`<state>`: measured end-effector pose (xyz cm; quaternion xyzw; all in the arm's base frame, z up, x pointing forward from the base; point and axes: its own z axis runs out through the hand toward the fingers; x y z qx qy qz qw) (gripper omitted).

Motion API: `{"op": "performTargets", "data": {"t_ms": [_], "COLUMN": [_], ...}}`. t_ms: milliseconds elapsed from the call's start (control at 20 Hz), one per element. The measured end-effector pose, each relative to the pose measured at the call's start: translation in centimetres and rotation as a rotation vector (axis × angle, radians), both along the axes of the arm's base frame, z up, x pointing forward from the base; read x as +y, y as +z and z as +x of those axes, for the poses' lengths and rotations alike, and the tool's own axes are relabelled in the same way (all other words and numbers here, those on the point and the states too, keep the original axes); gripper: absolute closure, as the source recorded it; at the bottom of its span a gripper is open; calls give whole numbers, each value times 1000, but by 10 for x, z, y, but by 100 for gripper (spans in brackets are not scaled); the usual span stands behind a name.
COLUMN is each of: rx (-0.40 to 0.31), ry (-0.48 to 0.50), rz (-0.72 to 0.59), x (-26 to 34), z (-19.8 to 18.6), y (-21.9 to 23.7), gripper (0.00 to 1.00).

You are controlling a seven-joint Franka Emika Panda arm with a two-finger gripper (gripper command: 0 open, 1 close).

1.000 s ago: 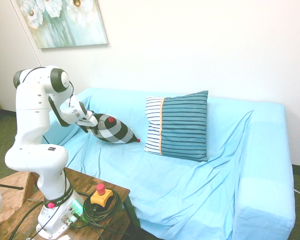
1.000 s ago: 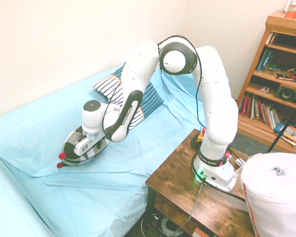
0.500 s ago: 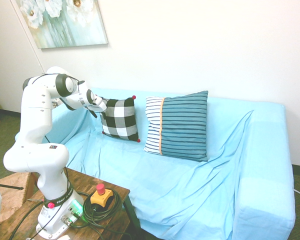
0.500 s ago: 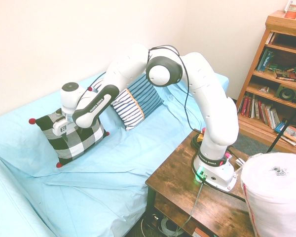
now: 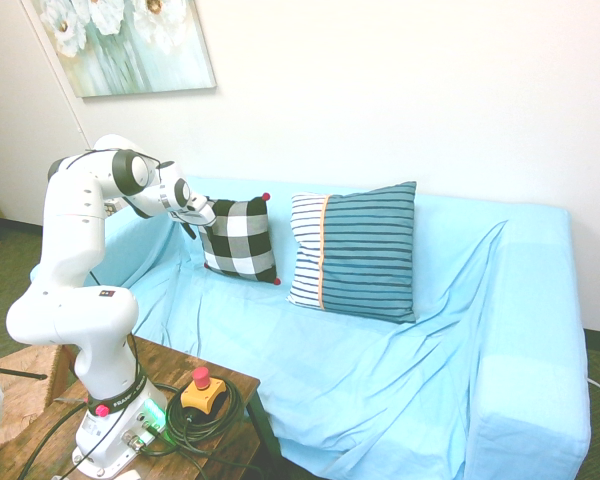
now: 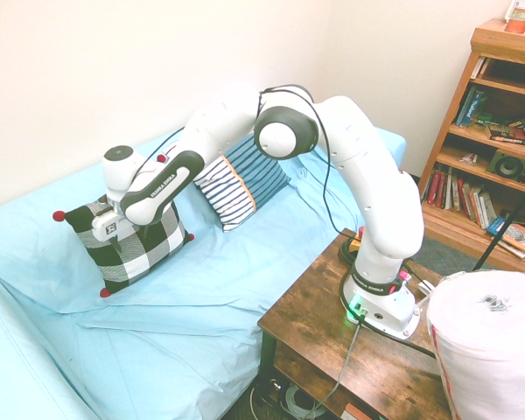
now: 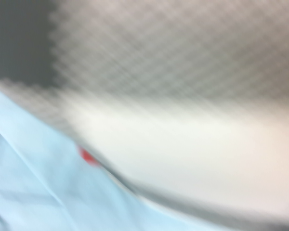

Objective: Stand the pillow up

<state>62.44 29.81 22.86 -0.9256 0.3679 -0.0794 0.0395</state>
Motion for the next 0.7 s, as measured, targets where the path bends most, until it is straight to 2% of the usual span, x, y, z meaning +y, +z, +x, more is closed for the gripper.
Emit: {"op": "performTargets", "data": {"t_ms": [400,700], "rx": [103,144], "ry": [33,24], "rz": [-44,-20], "x": [-145,-287], "z": [-52,-121], "y": [69,58], "gripper": [0,0]}}
